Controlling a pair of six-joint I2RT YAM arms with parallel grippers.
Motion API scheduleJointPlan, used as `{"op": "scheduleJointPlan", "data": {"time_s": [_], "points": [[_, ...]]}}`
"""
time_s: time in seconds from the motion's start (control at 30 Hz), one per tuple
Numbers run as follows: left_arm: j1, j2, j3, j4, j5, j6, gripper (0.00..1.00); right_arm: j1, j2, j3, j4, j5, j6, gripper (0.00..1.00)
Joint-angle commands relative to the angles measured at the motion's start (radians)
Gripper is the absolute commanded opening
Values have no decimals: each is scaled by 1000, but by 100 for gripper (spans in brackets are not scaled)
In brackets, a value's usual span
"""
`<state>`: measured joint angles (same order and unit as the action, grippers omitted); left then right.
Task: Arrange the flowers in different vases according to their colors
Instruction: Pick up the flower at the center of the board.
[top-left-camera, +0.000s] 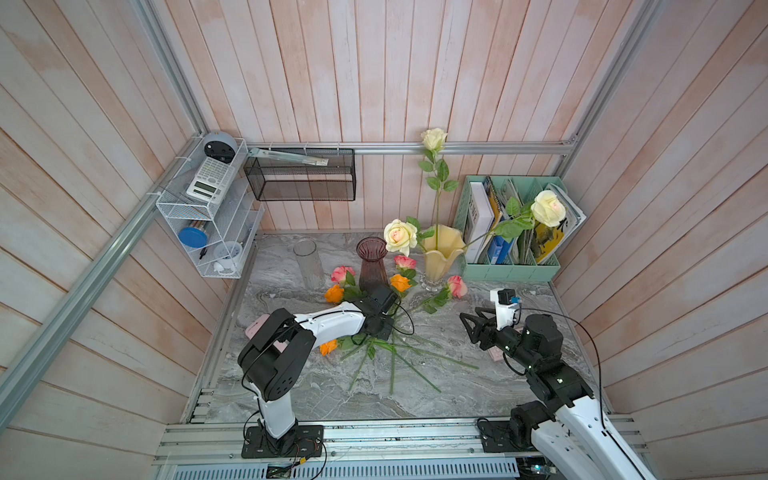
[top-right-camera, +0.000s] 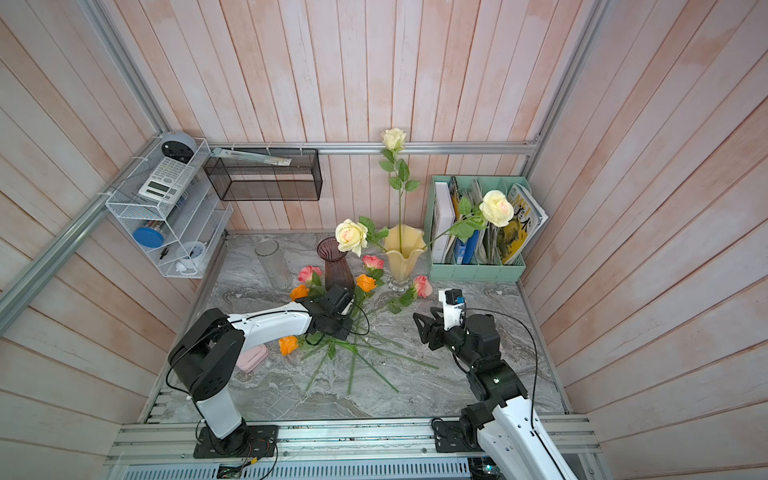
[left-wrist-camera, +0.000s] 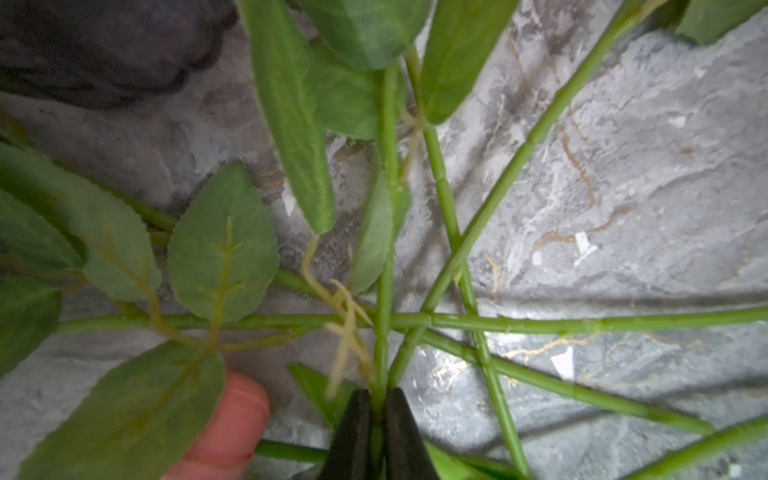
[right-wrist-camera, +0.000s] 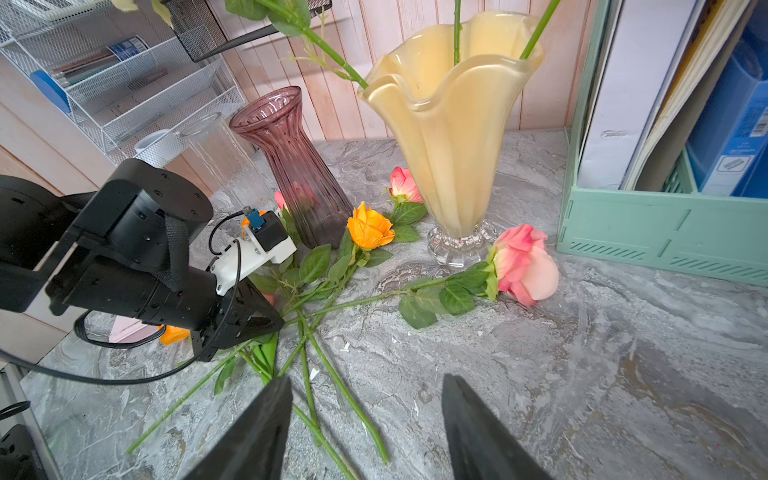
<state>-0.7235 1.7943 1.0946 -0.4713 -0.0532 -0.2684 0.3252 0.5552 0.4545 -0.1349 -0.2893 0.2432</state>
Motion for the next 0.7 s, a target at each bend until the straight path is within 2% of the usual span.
{"op": "scheduleJointPlan", "data": {"time_s": [0.0, 0.43, 0.67], "points": [[10, -9, 17, 14, 11, 8, 10, 6, -7, -11, 18, -13, 11, 63], [9, -170, -21, 0, 55, -6, 9, 6, -9, -10, 15, -12, 10, 63], [10, -409, -107, -62, 82, -60, 5, 5, -12, -7, 10, -9, 7, 63]]}}
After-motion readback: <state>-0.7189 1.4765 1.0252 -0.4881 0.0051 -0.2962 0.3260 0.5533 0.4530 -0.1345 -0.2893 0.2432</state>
